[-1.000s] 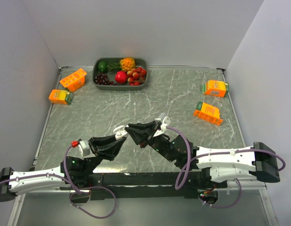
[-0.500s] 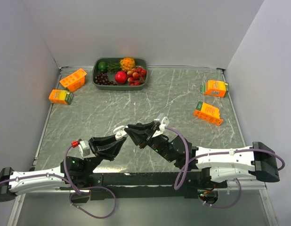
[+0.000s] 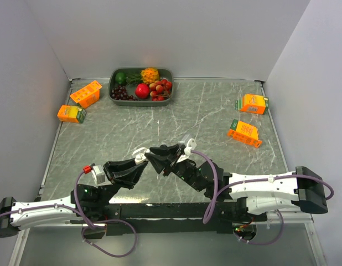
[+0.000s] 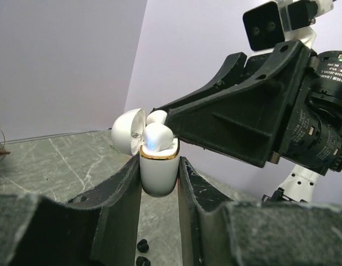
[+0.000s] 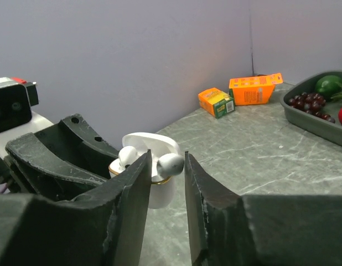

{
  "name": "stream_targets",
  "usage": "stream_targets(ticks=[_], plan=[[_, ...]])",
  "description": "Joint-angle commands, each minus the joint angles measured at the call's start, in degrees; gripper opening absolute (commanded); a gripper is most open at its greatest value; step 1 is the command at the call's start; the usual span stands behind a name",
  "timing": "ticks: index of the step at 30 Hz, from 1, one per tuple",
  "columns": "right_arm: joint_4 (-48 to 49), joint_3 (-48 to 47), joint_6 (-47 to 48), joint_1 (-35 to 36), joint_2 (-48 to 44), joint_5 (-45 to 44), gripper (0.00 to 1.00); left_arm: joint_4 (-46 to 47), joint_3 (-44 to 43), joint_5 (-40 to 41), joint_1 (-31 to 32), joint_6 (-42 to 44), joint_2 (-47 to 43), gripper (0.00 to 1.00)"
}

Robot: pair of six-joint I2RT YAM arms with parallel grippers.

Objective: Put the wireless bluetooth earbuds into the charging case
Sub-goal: Place the earbud in the charging case.

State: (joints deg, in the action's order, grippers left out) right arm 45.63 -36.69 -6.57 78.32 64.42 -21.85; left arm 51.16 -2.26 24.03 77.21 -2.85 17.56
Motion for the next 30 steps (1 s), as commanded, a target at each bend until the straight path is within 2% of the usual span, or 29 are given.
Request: stream_targets(ticks=[1, 5, 7, 8, 11, 16, 19, 20, 21, 23, 24, 28, 30], plan=[[-2.03, -3.12, -0.29, 1.74, -1.32, -0.30, 0.46, 2.37, 3.49, -0.04, -0.13, -1.10, -0.34, 0.01], [-3.61, -4.36, -0.02, 2.27, -2.37, -1.70, 0.60, 2.54, 3.49, -0.04, -0.04, -1.01, -0.25, 0.01], [-4.14, -4.80, 0.15, 2.53, -2.98, -2.15, 0.64, 2.63, 3.58, 0.05, -0.04, -1.01, -0.16, 0.01], [-4.32, -4.88, 0.15, 2.62, -3.77, -2.32, 0.73, 2.63, 3.58, 0.05, -0.04, -1.01, -0.16, 0.01], [-5.89, -5.76, 0.50, 3.15, -5.88, -2.76, 0.83, 2.81, 3.67, 0.14, -0.04, -0.84, -0.25, 0.01], [-11.16, -8.39, 2.52, 4.12, -10.36, -4.60, 0.88, 2.90, 3.58, 0.14, -0.13, -0.31, -0.51, 0.01], [-22.99, -13.29, 1.22, 4.12, -11.86, -7.49, 0.84, 2.28, 3.49, -0.04, -0.13, -0.22, -1.04, 0.01], [-26.78, -15.06, 1.03, 3.86, -11.52, -8.29, 0.80, 2.19, 3.49, -0.04, -0.13, -0.22, -1.30, 0.01], [-35.52, -19.08, 0.77, 3.68, -10.99, -9.26, 0.78, 2.11, 3.49, -0.21, -0.04, -0.22, -1.65, 0.01], [-44.01, -23.06, -0.99, 2.98, -8.72, -10.50, 0.76, 1.40, 3.58, -0.82, -0.13, -0.14, -2.35, 0.01], [-52.40, -26.56, -1.51, 2.63, -7.74, -10.32, 0.75, 1.05, 3.49, -1.09, -0.04, -0.14, -2.53, 0.01], [-66.68, -33.53, -6.43, 1.48, -2.56, -10.41, 0.77, -0.88, 3.32, -2.06, -0.13, -0.14, -4.20, 0.01], [-68.21, -33.98, -7.49, 1.39, -1.32, -10.59, 0.80, -1.85, 3.14, -2.23, -0.04, -0.14, -4.73, 0.01]])
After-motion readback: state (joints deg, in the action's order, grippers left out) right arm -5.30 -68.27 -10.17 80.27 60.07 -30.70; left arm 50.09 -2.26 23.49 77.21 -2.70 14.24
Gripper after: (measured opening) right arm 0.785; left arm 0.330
